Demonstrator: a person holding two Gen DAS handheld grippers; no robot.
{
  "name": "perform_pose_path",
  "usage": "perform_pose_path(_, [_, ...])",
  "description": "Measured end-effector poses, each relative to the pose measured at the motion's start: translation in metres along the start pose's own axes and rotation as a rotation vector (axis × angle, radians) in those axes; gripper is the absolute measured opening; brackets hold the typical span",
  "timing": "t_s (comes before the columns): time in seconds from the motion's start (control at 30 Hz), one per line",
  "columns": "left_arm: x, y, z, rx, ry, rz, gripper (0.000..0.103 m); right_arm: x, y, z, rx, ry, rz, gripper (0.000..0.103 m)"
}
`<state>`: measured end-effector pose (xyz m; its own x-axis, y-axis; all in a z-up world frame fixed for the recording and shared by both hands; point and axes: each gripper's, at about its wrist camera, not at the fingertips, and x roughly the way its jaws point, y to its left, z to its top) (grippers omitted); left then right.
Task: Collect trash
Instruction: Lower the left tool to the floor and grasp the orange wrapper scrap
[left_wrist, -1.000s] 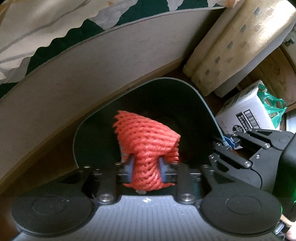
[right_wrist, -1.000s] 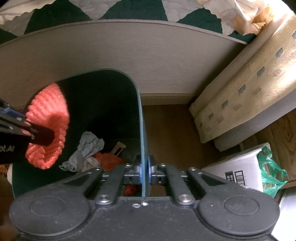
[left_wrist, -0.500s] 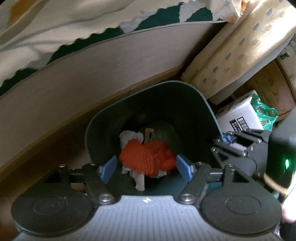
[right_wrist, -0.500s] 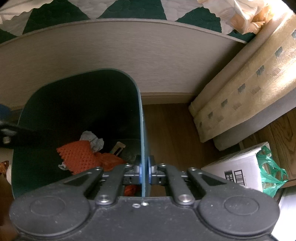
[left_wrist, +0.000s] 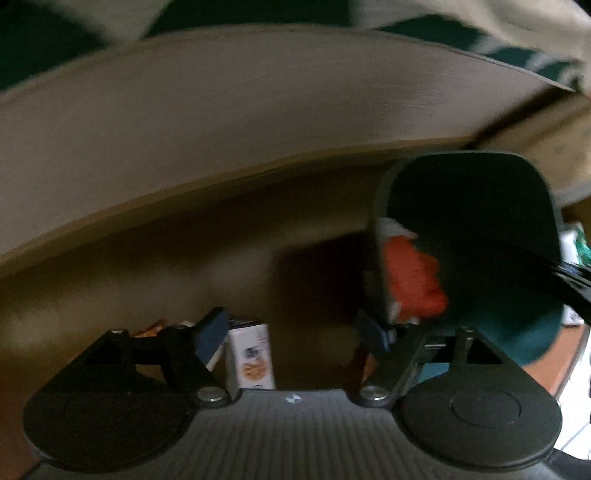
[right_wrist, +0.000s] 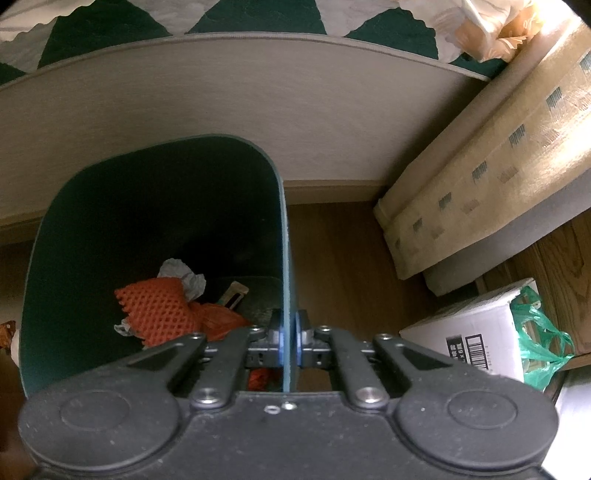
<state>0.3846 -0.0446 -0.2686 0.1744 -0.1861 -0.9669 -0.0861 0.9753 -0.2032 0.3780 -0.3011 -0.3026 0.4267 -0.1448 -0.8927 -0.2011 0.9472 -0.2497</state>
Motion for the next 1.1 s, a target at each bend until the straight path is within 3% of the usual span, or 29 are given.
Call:
perform_pose_path(0.27, [0.074,0.067,-0.008,-0.136,0.121,0.090,0.078,0.005,0.000,-0.001,0.011,0.028,-0.010,0.005])
perform_pose_path(0.5, [0.141,0.119,-0.013,-0.196,0.217,0.164,0.078,0.007,0.004,-0.001,0.000,0.052,-0.025,0.004])
perform_pose_path(0.7, [0.188,0.183,-0.032,-0.384,0.286,0.172,0.078,0.015,0.008,0.000,-0.037,0.088,-0.035,0.004])
perform_pose_path(0.9, [0.222,0.207,-0.044,-0.453,0.316,0.185,0.078,0.024,0.011,-0.002,-0.048,0.125,-0.050,0.004])
perform_pose_path(1.1, [0.235,0.205,-0.047,-0.428,0.286,0.218,0.077,0.028,0.014,-0.006,-0.048,0.148,-0.055,0.004])
